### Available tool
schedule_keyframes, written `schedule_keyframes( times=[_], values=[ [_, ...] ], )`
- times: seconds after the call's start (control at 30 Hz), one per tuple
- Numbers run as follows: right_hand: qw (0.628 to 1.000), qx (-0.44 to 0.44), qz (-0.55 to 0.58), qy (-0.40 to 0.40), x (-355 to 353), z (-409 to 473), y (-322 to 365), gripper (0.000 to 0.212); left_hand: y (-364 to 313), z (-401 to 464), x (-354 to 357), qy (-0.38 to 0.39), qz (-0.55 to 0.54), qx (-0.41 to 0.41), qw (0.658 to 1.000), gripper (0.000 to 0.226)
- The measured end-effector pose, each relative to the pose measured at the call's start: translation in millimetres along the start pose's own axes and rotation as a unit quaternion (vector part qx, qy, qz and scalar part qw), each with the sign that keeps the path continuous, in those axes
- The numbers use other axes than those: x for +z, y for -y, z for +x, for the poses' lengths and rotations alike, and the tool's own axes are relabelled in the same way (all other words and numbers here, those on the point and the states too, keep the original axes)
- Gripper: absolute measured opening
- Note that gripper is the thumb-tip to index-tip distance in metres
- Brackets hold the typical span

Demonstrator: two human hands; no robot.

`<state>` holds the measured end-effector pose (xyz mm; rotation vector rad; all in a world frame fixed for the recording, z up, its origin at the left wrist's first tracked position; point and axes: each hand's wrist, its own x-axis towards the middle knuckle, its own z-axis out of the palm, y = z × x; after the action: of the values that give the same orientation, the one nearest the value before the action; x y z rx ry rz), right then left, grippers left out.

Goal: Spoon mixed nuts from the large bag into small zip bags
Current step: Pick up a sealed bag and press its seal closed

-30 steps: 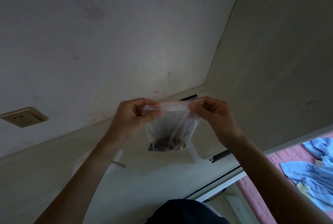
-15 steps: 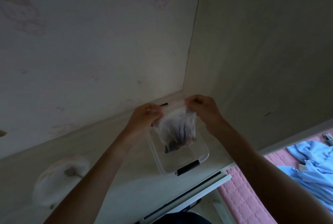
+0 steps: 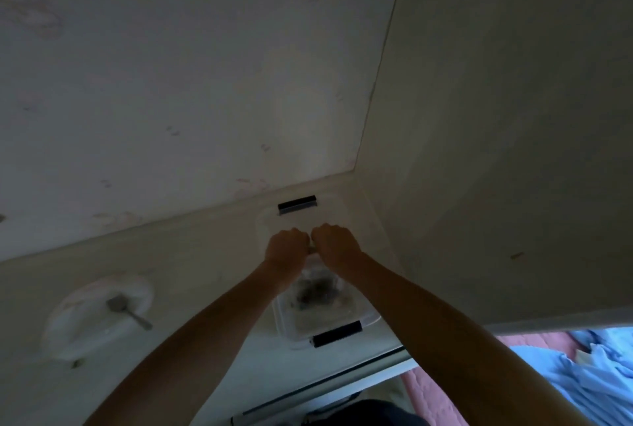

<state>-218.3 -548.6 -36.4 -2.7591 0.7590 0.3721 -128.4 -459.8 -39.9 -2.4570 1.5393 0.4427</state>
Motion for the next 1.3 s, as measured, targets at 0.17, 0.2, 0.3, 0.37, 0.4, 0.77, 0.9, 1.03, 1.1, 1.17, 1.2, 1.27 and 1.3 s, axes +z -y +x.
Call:
schedule_keyframes(
  times=[0.17,0.2,0.3,0.37,0.4,0.77,0.9,1.03,1.1,1.17,1.2,1.27,1.3],
  values=[
    [0.998,0.025,0.006,0.058,11.0,0.1,3.6,0.023,-6.1,-0.1,14.8,0.017,0.043,0.020,0.999,0.028],
    [0.998,0.024,-0.003,0.059,12.4,-1.6,2.4,0.024,-5.8,-0.8,15.8,0.013,0.046,0.025,0.999,0.031],
    [0.998,0.022,-0.025,0.050,16.1,-8.0,0.6,0.028,-3.4,-3.5,14.2,-0.005,0.054,0.033,0.998,0.032],
    [0.998,0.016,-0.053,0.042,14.5,-14.2,1.8,0.030,2.4,-4.0,11.8,-0.027,0.069,0.034,0.997,0.028],
    [0.997,0.009,-0.065,0.030,10.8,-18.1,1.9,0.031,6.3,-5.2,9.1,-0.037,0.073,0.037,0.996,0.028],
    [0.936,0.106,0.236,-0.238,-4.2,-143.4,-20.6,0.044,59.2,15.7,-59.6,-0.226,-0.175,0.099,0.953,0.041],
    [0.878,0.293,0.309,-0.220,33.0,-177.3,10.3,0.071,60.5,47.4,-55.0,-0.018,-0.265,0.043,0.963,0.059],
    [0.614,0.393,0.678,-0.090,54.7,-184.3,44.1,0.071,62.5,54.7,-36.7,0.009,-0.303,0.058,0.951,0.048],
    [0.528,0.376,0.758,-0.075,61.2,-181.1,55.0,0.053,68.0,51.7,-31.7,-0.010,-0.306,0.068,0.949,0.044],
    [0.527,0.376,0.755,-0.103,63.5,-179.2,60.9,0.038,75.8,44.5,-29.2,-0.026,-0.312,0.067,0.947,0.040],
    [0.535,0.382,0.744,-0.116,64.0,-178.8,63.2,0.034,81.0,37.9,-28.1,-0.036,-0.319,0.062,0.945,0.038],
    [0.553,0.394,0.723,-0.128,66.6,-182.1,65.5,0.029,93.9,18.3,-24.7,-0.051,-0.348,0.049,0.935,0.032],
    [0.560,0.397,0.714,-0.137,68.7,-185.9,66.4,0.027,101.0,5.5,-22.4,-0.055,-0.361,0.044,0.930,0.029]
  ],
)
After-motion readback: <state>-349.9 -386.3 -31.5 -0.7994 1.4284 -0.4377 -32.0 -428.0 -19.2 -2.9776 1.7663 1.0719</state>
